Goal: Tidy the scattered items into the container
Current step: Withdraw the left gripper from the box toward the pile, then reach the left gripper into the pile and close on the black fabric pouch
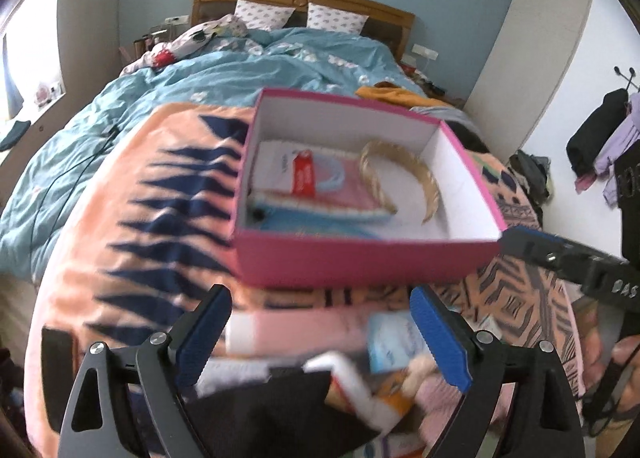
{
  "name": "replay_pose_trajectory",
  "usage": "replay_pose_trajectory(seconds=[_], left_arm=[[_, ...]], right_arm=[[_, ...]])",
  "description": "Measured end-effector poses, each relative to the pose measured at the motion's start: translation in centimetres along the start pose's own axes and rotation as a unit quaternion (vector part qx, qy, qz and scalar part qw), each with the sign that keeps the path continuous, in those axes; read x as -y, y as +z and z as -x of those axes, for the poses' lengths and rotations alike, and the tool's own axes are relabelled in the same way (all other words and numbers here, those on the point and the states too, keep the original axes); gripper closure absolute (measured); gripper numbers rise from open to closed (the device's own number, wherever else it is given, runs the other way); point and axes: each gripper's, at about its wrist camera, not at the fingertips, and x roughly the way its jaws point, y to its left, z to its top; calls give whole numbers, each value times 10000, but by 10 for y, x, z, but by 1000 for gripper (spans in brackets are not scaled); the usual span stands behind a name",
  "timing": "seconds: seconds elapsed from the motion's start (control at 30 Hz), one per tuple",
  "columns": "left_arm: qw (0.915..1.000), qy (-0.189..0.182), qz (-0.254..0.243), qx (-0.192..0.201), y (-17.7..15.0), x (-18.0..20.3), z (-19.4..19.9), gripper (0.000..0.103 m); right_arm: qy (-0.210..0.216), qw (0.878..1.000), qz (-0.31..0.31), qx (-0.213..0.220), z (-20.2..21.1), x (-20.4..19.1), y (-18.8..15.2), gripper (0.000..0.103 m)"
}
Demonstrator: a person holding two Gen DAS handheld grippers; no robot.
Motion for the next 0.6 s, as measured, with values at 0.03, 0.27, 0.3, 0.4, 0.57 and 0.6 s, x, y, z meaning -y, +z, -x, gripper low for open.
replay_pose_trajectory(seconds=[0.03, 0.27, 0.3, 0.4, 0.57, 0.6], left_arm=[[10000, 41, 37, -23, -4, -4, 1, 10], [9992, 267, 264, -128, -25, -27, 11, 10], [9991, 284, 286, -144, -28, -29, 13, 10], [9986, 337, 328, -228, -40, -33, 16, 10], [9984, 314, 330, -340, -57, -32, 19, 10], [9984, 305, 307, -355, -59, -30, 19, 10]], right_arm=[[23, 10000, 34, -45, 1, -2, -5, 33], [244, 9992, 36, -309, 1, -8, -35, 33], [255, 9991, 7, -342, 1, -6, -39, 33], [260, 9986, -107, -440, 2, -1, -52, 33], [242, 9976, -360, -544, 7, 11, -72, 33], [230, 9975, -392, -543, 8, 13, -75, 33]])
